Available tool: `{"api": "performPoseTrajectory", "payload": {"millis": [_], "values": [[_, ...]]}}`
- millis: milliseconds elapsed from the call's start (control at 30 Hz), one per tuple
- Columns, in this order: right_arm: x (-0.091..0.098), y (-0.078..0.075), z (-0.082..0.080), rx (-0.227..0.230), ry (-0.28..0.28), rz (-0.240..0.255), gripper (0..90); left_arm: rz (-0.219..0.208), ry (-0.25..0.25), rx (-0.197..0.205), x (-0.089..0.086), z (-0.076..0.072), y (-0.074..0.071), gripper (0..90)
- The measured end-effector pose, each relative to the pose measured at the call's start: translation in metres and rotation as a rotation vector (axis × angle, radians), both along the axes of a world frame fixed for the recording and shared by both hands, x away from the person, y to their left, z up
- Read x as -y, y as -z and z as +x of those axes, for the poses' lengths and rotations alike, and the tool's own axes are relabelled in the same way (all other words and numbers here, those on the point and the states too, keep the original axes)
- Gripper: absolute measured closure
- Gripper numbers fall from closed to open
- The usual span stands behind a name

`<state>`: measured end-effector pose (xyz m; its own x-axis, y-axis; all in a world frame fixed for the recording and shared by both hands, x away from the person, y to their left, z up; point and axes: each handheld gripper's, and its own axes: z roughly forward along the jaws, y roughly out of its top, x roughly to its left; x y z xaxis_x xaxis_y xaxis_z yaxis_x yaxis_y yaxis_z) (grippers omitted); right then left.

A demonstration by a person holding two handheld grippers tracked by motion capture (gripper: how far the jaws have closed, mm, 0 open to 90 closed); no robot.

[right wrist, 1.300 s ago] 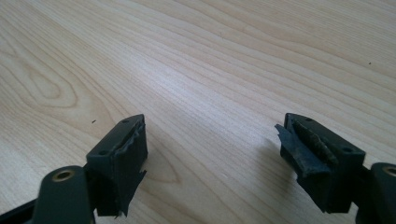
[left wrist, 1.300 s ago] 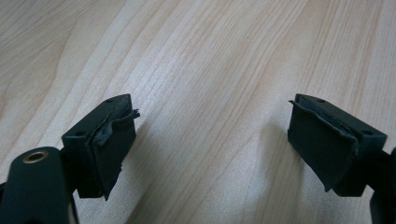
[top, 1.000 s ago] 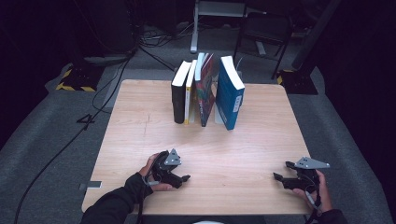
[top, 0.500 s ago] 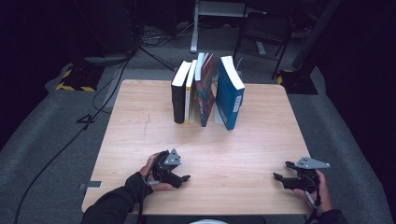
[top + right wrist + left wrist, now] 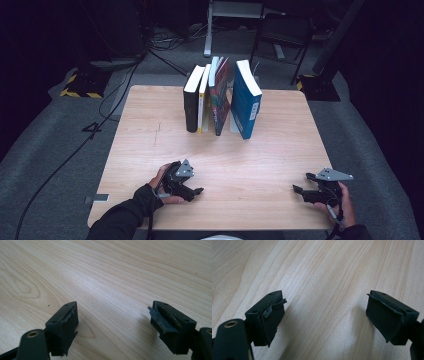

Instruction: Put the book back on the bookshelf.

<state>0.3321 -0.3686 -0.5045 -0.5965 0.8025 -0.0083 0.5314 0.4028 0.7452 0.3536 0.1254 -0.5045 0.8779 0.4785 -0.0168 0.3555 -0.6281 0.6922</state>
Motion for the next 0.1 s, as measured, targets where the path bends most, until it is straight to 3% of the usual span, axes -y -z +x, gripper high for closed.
{"api": "performPoseTrajectory", "payload": {"millis": [100], "values": [[0.0000,0.0000,0.0000,0.000,0.000,0.000,22.0,0.000,0.000,-0.001,0.0000,0.0000,0.0000,15.5]]}}
